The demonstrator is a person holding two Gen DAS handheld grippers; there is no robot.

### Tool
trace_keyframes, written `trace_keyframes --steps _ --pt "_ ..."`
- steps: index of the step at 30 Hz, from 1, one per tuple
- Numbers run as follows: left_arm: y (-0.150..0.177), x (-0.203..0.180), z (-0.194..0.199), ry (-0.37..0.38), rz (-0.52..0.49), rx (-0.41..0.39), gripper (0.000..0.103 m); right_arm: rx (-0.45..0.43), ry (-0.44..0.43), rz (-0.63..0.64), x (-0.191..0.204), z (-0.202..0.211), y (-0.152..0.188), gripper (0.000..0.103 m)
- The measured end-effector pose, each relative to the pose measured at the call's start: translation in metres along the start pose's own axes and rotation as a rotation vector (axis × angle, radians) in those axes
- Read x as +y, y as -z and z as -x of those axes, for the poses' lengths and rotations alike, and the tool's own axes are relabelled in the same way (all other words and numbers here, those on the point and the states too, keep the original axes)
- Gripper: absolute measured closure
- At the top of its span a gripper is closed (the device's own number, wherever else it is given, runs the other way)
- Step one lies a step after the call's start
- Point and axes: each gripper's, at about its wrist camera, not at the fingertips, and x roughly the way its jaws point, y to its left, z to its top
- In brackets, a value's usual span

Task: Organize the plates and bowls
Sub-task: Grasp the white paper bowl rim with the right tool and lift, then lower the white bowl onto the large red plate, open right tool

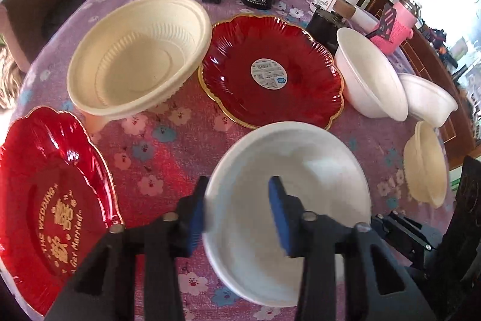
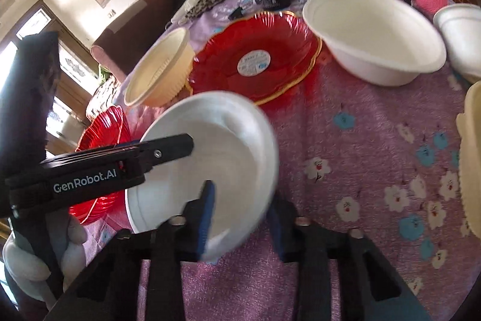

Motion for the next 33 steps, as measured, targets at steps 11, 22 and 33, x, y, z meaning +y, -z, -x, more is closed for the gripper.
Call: trace_keyframes --steps 11,22,33 --pt "0.025 0.011 0.069 0.053 0.044 -0.159 0.078 -0.106 0.023 0.057 0.037 0.057 -0.002 0.084" --pt "0.056 0.122 0.140 -0.071 0.251 -0.305 0.076 -0.087 -0.059 0.271 0.172 0.034 -0.016 0.084" --pt "0.064 0.192 0.087 -0.124 0.372 -0.187 0.076 0.040 -0.030 0.297 0.206 -0.053 -0.013 0.084"
